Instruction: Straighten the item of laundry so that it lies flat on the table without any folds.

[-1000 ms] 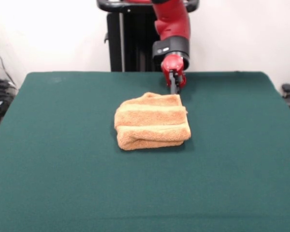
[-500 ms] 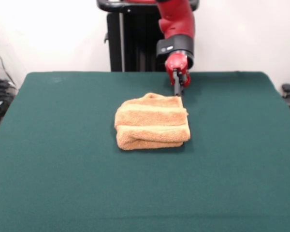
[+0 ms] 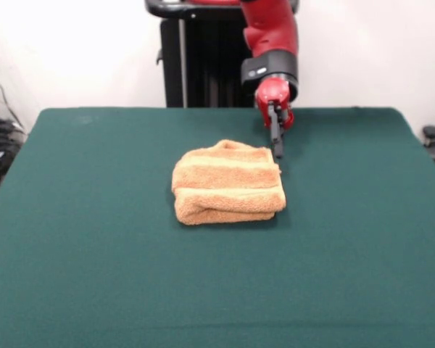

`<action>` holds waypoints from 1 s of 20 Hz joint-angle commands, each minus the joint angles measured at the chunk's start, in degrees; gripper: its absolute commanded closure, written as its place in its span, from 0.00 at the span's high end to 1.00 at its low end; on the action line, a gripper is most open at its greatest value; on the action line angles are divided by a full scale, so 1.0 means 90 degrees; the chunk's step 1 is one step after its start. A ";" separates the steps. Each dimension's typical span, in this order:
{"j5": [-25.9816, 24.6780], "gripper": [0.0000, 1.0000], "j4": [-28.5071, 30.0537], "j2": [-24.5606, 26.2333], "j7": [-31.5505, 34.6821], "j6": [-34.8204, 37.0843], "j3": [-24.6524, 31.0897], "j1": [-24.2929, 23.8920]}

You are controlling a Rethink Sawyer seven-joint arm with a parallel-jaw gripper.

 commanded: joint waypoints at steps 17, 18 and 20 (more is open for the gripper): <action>0.0166 1.00 -0.1065 0.0617 -0.0149 0.0884 0.0510 0.0070; 0.0185 1.00 -0.1055 0.0629 -0.0151 0.0880 0.0509 0.0075; 0.0232 1.00 -0.1056 0.0675 -0.0162 0.0848 0.0504 0.0069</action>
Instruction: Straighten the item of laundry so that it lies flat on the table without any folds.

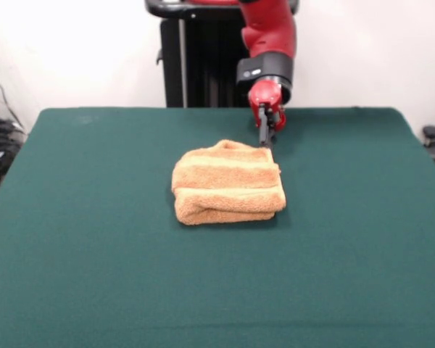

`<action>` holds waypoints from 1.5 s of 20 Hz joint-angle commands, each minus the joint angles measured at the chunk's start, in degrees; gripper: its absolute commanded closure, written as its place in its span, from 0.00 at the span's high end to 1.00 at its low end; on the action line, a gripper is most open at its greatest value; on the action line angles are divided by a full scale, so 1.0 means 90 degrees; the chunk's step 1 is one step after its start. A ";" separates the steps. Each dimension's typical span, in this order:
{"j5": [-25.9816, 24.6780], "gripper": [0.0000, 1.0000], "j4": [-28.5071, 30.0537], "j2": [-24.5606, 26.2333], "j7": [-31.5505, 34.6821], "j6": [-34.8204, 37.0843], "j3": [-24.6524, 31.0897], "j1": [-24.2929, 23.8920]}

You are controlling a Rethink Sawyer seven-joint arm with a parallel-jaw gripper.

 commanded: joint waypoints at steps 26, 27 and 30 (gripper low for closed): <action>0.0551 1.00 -0.1065 0.0732 0.0038 -0.0501 0.0329 0.0138; 0.0559 1.00 -0.1069 0.0722 0.0038 -0.0518 0.0312 0.0144; 0.0610 1.00 -0.1082 0.0711 0.0024 -0.0507 0.0280 0.0139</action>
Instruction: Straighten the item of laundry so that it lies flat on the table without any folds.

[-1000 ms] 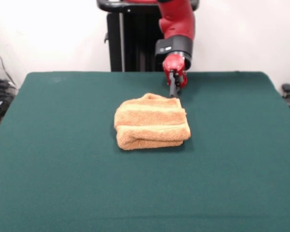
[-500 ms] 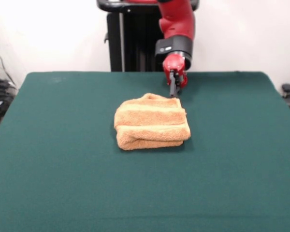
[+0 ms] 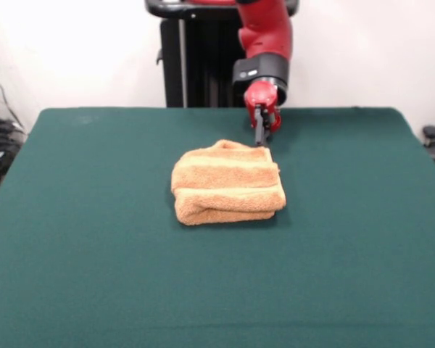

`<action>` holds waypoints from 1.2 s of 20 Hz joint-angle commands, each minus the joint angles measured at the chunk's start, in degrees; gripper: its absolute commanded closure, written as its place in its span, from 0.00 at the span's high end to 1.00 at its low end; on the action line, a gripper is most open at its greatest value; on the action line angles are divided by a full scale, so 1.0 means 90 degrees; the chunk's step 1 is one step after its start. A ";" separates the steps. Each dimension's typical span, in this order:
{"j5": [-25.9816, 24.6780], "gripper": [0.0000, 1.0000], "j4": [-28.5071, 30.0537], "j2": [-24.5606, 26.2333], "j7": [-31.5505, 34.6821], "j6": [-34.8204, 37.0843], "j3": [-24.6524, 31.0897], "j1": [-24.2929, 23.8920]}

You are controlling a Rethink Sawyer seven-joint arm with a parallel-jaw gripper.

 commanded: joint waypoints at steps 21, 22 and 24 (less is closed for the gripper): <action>0.0438 1.00 -0.1377 0.0687 0.0055 -0.0745 0.0093 -0.0082; 0.0440 1.00 -0.1362 0.0665 0.0073 -0.0741 0.0092 -0.0071; 0.0414 1.00 -0.1366 0.0619 0.0082 -0.0690 0.0058 -0.0060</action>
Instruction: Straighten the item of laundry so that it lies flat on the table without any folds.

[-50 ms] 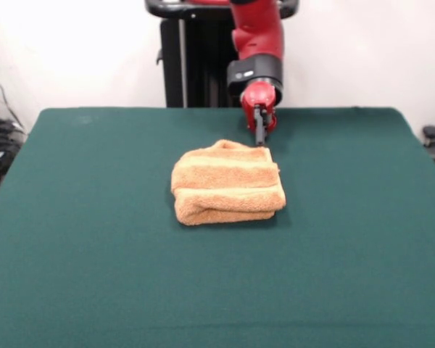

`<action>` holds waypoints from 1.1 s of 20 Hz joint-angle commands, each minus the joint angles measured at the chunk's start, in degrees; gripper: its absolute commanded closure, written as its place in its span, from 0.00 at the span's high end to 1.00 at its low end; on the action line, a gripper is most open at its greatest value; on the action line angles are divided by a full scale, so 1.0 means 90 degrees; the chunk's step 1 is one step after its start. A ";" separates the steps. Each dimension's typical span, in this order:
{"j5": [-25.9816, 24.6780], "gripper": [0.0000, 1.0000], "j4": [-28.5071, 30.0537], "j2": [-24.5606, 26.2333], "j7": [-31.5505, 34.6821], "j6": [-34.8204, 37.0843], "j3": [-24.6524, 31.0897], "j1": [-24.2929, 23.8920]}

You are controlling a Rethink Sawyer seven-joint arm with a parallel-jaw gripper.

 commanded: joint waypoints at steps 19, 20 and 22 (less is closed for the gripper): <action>0.0152 1.00 -0.1198 0.0169 0.0115 -0.0397 0.0214 0.0199; 0.0147 1.00 -0.1176 0.0159 0.0119 -0.0392 0.0226 0.0230; 0.0142 1.00 -0.1083 0.0118 0.0132 -0.0402 0.0256 0.0345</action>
